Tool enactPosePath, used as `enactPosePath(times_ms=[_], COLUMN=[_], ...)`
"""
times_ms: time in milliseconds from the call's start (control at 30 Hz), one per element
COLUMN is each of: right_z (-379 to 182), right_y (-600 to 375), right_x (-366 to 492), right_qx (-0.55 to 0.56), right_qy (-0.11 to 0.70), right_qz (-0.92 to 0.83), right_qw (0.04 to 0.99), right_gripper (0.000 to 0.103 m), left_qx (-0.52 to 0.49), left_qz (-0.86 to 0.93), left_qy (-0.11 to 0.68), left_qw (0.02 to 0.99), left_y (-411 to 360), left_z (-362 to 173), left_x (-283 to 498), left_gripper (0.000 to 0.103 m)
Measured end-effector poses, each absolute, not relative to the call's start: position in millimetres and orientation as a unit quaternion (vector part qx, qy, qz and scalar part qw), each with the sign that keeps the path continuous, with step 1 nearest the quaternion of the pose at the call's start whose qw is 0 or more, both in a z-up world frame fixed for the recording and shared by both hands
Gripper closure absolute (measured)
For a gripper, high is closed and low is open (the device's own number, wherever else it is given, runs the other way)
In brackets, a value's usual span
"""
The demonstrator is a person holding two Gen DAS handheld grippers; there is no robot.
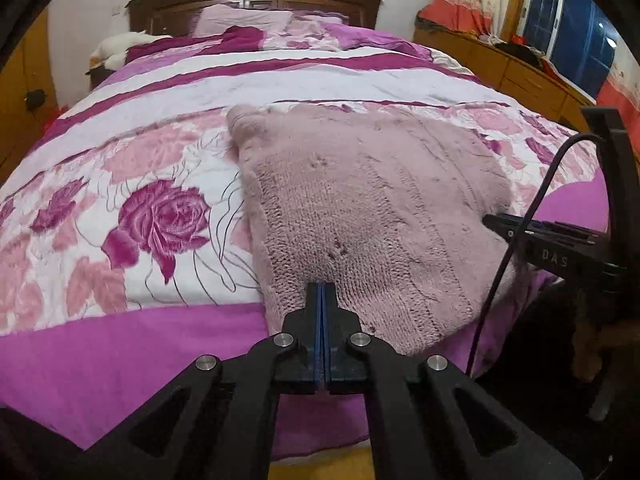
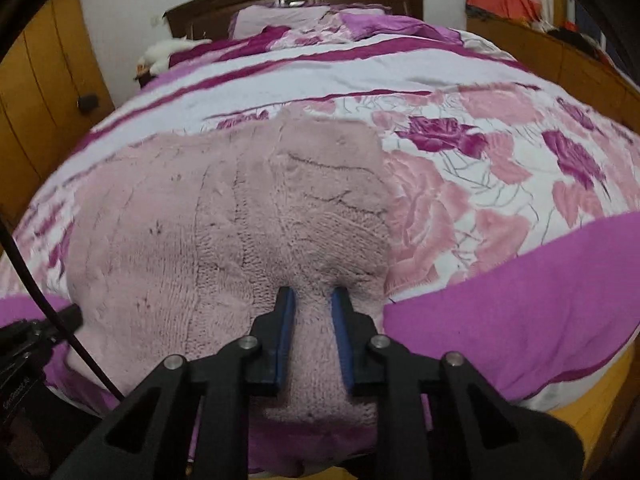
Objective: Fold small clothes
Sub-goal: 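Grasp the cardigan edge with the left tool while the right tool grasps beside it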
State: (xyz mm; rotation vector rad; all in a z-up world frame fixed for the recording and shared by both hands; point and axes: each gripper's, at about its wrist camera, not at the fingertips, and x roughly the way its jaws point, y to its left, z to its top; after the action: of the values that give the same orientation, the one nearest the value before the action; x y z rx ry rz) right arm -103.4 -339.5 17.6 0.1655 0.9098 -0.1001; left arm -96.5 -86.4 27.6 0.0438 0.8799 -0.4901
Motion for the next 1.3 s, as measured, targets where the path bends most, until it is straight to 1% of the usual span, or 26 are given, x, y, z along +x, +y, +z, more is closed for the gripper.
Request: enactPosePath(times_ms=[100,200,300,400,433,500,533,567,600,633,667,700,733,767,833,900,967,1033,1067,1100,1133,1167,1200,1233,1267,1300], right_z=[35.3,58.7,75.2,65.9,56.5,35.3,32.3,34.7,41.6,49.9,58.2,63.9,63.3,60.1,41.1,14.9,-7.0,-4.3,-8.5,-13.3,-15.8,-19.5,-22.2,-22.9,-22.7,-22.3], right_y=[-344.7,-360.6,-369.9,-377.6,-381.3,-387.4,-391.2,-395.4,-402.6,-410.5,-419.2,-430.0,-437.4,-442.8,-450.8,-452.7,-446.5,-439.2,-434.8,-429.0,-425.6,-420.9,-417.3,-414.9,-413.4,-411.0], right_x=[-105.4,-94.9,-60.7,-13.7,4.8,37.4,45.9,49.6,48.5,41.4,29.7,16.6,11.0,6.9,8.4,12.9,14.2,12.7,17.2,20.9,24.2,29.6,34.0,37.5,39.6,41.8], right_qx=[0.109,0.159,0.155,0.156,0.166,0.170,0.167,0.165,0.166,0.172,0.184,0.203,0.216,0.228,0.258,0.304,0.332,0.329,0.351,0.353,0.346,0.334,0.330,0.332,0.337,0.340], right_qy=[0.424,0.401,0.393,0.424,0.449,0.495,0.492,0.481,0.459,0.429,0.389,0.354,0.346,0.350,0.390,0.425,0.452,0.443,0.445,0.457,0.466,0.478,0.482,0.479,0.476,0.474], right_qz=[-0.021,0.003,0.016,0.038,0.043,0.045,0.038,0.024,0.000,-0.023,-0.035,-0.030,-0.022,-0.009,0.027,0.056,0.080,0.116,0.163,0.176,0.172,0.163,0.159,0.162,0.166,0.166], right_qw=[0.899,0.902,0.906,0.891,0.877,0.851,0.853,0.861,0.873,0.887,0.902,0.913,0.913,0.909,0.883,0.851,0.824,0.826,0.808,0.797,0.796,0.796,0.796,0.796,0.795,0.796], right_gripper=[0.082,0.081,0.080,0.080,0.080,0.080,0.079,0.075,0.051,0.034,0.029,0.017,0.007,0.006,0.006,0.006,0.005,0.006,0.008,0.016,0.032,0.043,0.051,0.063,0.069,0.071], left_qx=[-0.054,-0.066,-0.064,-0.137,-0.158,-0.172,-0.194,-0.222,-0.251,-0.270,-0.273,-0.274,-0.272,-0.270,-0.281,-0.316,-0.350,-0.346,-0.339,-0.334,-0.329,-0.323,-0.320,-0.320,-0.322,-0.334], left_qz=[-0.247,-0.217,-0.210,-0.270,-0.291,-0.279,-0.270,-0.275,-0.284,-0.302,-0.316,-0.333,-0.341,-0.339,-0.321,-0.321,-0.332,-0.335,-0.335,-0.337,-0.343,-0.351,-0.351,-0.332,-0.298,-0.281], left_qy=[0.438,0.430,0.419,0.463,0.485,0.528,0.530,0.517,0.493,0.455,0.438,0.424,0.424,0.434,0.471,0.510,0.521,0.523,0.527,0.529,0.531,0.534,0.536,0.539,0.542,0.542], left_qw=[0.862,0.874,0.881,0.833,0.809,0.783,0.780,0.779,0.783,0.793,0.796,0.796,0.794,0.790,0.772,0.733,0.704,0.703,0.704,0.703,0.702,0.698,0.698,0.705,0.716,0.718], left_y=[-61.9,-50.7,-52.6,-53.9,-58.1,-63.5,-58.3,-52.3,-40.9,-27.1,-20.9,-14.3,-10.2,-8.9,-12.0,-17.8,-26.8,-40.6,-47.6,-52.1,-55.3,-58.5,-57.4,-56.1,-50.5,-47.8], left_z=[44.6,60.4,67.2,48.6,36.6,12.1,7.0,9.5,14.2,23.3,27.7,32.1,33.3,31.3,18.8,0.2,-13.5,-19.0,-20.3,-18.8,-17.4,-16.2,-16.1,-16.4,-16.1,-17.1], left_x=[-77.1,-52.8,-5.2,53.7,73.8,107.8,116.7,118.1,115.6,106.4,99.7,90.2,83.3,79.0,77.3,82.1,79.9,83.5,85.9,87.4,89.2,90.8,91.5,92.4,92.5,90.6], left_gripper=[0.103,0.103,0.103,0.103,0.103,0.103,0.103,0.103,0.103,0.088,0.074,0.060,0.059,0.059,0.059,0.059,0.059,0.059,0.059,0.059,0.059,0.059,0.070,0.102,0.103,0.103])
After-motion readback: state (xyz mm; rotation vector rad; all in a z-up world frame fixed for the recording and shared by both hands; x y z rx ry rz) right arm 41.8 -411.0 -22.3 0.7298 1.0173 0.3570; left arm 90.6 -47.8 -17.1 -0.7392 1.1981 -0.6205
